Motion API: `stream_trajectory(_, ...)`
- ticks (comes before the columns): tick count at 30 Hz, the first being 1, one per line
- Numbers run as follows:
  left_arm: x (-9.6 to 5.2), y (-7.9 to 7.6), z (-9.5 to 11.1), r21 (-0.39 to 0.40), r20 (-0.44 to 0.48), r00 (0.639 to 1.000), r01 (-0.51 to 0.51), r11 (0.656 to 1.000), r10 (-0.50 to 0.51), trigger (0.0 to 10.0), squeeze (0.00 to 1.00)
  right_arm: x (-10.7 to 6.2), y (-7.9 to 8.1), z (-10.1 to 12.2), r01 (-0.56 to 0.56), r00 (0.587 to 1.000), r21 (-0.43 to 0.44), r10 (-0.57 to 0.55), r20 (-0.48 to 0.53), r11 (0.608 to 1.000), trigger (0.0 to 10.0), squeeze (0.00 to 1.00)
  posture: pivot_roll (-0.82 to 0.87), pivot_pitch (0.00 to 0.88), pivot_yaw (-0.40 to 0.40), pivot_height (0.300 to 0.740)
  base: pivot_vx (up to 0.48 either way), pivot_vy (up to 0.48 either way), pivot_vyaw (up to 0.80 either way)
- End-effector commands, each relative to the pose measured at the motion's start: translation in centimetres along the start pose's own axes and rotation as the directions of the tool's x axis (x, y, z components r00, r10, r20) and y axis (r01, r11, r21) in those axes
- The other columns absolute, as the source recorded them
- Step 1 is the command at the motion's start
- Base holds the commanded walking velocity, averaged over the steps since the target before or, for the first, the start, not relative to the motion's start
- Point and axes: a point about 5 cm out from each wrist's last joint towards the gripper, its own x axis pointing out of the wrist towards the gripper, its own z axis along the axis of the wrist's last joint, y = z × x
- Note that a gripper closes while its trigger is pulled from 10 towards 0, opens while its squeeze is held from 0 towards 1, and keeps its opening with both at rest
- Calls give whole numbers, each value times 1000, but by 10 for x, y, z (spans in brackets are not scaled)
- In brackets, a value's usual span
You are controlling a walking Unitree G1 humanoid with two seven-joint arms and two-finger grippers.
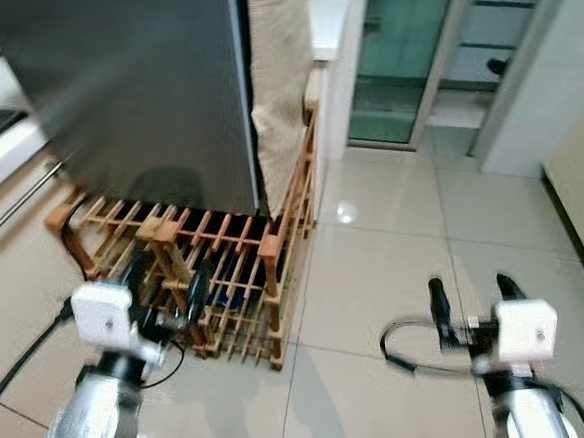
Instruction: Restocking fridge
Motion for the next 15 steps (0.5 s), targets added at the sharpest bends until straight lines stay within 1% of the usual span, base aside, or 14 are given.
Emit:
stream_trajectory(1, 0, -4, -12, -2, -68, 998, -1, 1000, 1, 10000, 0, 1, -2, -7, 7, 999, -19, -8, -41, 1000, 10000, 0, -163, 0, 23, 740, 458, 0, 0)
stream_trajectory(4, 7, -6, -14, -26, -69, 998, -12, 1000, 10, 10000, 0, 7, -1, -7, 1, 999, -20, -2, -45, 1000, 10000, 0, -163, 0, 20, 740, 458, 0, 0)
stream_trajectory(7, 9, -6, -14, -38, -67, 998, -19, 999, 17, 10000, 0, 11, -2, -9, -12, 998, -26, 11, -55, 1000, 10000, 0, -163, 0, 16, 740, 458, 0, 0)
stream_trajectory(11, 11, -8, -15, -42, -61, 998, -20, 999, 17, 10000, 0, 13, -2, -11, -17, 998, -29, 15, -62, 999, 10000, 0, -162, 0, 14, 740, 459, 0, 0)
stream_trajectory(15, 12, -10, -10, -29, -19, 1000, 5, 1000, -5, 10000, 0, 15, -1, -14, -19, 998, -28, 17, -68, 999, 10000, 0, -161, 0, 18, 740, 467, 0, 0)
